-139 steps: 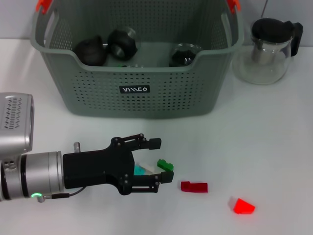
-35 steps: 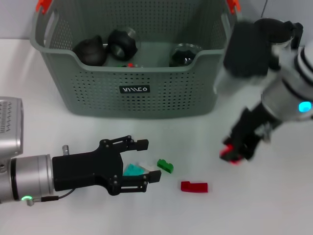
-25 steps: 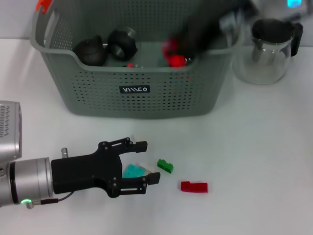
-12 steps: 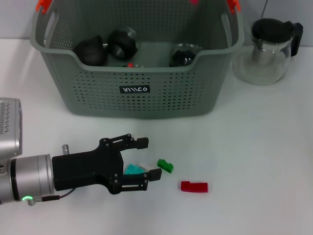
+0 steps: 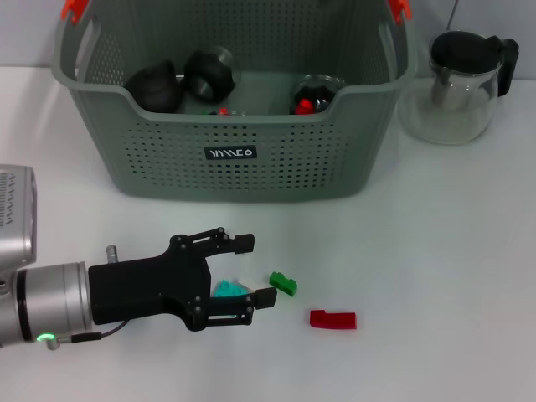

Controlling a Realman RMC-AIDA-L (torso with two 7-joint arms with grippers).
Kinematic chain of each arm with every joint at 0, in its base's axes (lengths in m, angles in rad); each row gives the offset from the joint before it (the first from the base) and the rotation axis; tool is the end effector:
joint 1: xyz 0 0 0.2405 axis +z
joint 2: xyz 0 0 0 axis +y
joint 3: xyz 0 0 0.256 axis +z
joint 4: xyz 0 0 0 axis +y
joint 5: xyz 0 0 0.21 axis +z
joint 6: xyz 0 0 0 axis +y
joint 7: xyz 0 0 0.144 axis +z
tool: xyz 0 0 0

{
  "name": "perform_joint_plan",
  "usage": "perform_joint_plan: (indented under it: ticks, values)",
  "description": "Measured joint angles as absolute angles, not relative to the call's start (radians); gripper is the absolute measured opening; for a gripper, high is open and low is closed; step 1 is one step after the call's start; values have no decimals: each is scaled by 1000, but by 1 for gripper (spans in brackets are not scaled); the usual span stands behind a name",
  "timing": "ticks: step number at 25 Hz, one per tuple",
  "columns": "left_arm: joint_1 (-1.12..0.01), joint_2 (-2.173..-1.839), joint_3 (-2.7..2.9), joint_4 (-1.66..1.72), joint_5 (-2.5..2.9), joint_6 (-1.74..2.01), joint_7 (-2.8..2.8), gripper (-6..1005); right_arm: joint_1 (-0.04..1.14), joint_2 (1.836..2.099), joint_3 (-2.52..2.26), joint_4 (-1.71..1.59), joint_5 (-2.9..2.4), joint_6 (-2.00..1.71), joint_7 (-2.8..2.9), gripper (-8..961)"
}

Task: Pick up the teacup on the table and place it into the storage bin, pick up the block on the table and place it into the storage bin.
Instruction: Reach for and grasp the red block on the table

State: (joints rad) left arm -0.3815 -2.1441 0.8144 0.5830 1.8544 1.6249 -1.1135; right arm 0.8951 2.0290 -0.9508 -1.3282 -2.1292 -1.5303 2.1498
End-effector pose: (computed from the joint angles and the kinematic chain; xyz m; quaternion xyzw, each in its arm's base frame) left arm -0.2685 0.2707 -0.0415 -0.9339 -0.1614 -0.3020 0.1030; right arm 0.0407 0.4129 0.0822 -0.9688 0.0965 0.1415 0.1789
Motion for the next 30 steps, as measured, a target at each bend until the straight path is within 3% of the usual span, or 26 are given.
perform_joint_plan:
  ticks: [5,9,13,18,20,30]
  values:
    - [-382,-2141,814,582,1858,1626,-1112,829,799,1963,-904,-1270,-1972,-1811,2022,906]
    - [-382,-2140,815,583,1861,1619,-1108,829,750,1948,-925,-1205,-2043,-1929,1958,946]
    - [-382,-2140,814,585,1862,1618,-1092,829,745,1980,-983,-1108,-2207,-1937,1908,946]
    - [-383,-2138,815,586,1869,1618,-1071,829,771,2076,-1086,-1082,-2429,-1847,1887,944]
    - [-383,-2137,818,586,1879,1617,-1058,829,785,2101,-1140,-1074,-2477,-1803,1889,943]
    - [-386,-2139,815,582,1929,1599,-1054,829,835,2108,-1503,-993,-2429,-1570,1958,916]
